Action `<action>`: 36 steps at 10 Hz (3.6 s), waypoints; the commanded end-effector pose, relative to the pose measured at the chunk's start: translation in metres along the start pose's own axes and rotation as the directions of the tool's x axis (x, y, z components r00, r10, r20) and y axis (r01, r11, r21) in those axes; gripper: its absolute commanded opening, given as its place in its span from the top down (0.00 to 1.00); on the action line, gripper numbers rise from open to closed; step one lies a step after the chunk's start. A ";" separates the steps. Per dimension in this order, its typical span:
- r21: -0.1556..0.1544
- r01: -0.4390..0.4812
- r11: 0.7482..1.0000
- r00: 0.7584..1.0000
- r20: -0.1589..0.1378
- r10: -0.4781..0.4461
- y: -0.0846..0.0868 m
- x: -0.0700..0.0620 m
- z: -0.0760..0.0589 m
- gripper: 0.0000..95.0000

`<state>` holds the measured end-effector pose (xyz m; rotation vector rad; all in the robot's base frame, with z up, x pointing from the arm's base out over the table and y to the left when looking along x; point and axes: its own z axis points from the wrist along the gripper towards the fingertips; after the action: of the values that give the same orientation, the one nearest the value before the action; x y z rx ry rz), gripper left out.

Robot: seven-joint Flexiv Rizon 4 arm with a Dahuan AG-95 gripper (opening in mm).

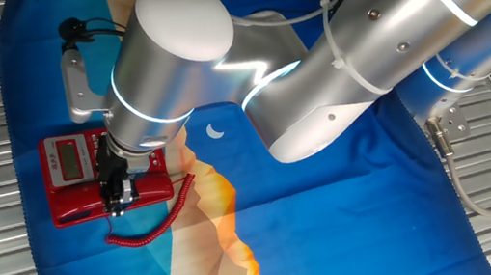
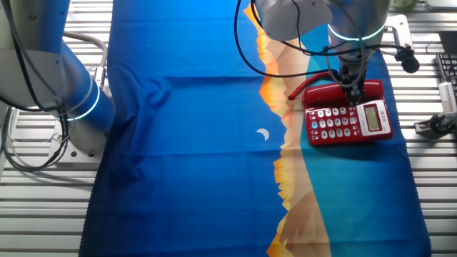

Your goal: Place the handset of the telephone on the corresponding phone cradle

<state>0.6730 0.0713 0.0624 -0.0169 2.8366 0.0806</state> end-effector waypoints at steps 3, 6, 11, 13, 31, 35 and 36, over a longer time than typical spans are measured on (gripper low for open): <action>0.002 0.004 1.000 1.000 0.005 -0.004 0.000 0.000 -0.001 0.40; -0.001 0.002 1.000 1.000 0.008 -0.002 0.000 0.000 -0.001 0.20; -0.002 -0.004 1.000 1.000 -0.004 0.004 0.000 0.000 -0.001 0.00; 0.006 -0.005 1.000 0.999 -0.033 0.006 0.000 0.000 -0.001 0.00; 0.028 -0.012 1.000 0.979 -0.205 0.018 0.004 0.007 -0.058 0.20; 0.017 -0.012 1.000 0.977 -0.213 0.015 0.004 0.007 -0.057 0.20; 0.015 -0.012 1.000 0.977 -0.212 0.015 0.004 0.007 -0.057 0.20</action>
<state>0.6487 0.0719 0.1150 -0.0035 3.0513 0.0643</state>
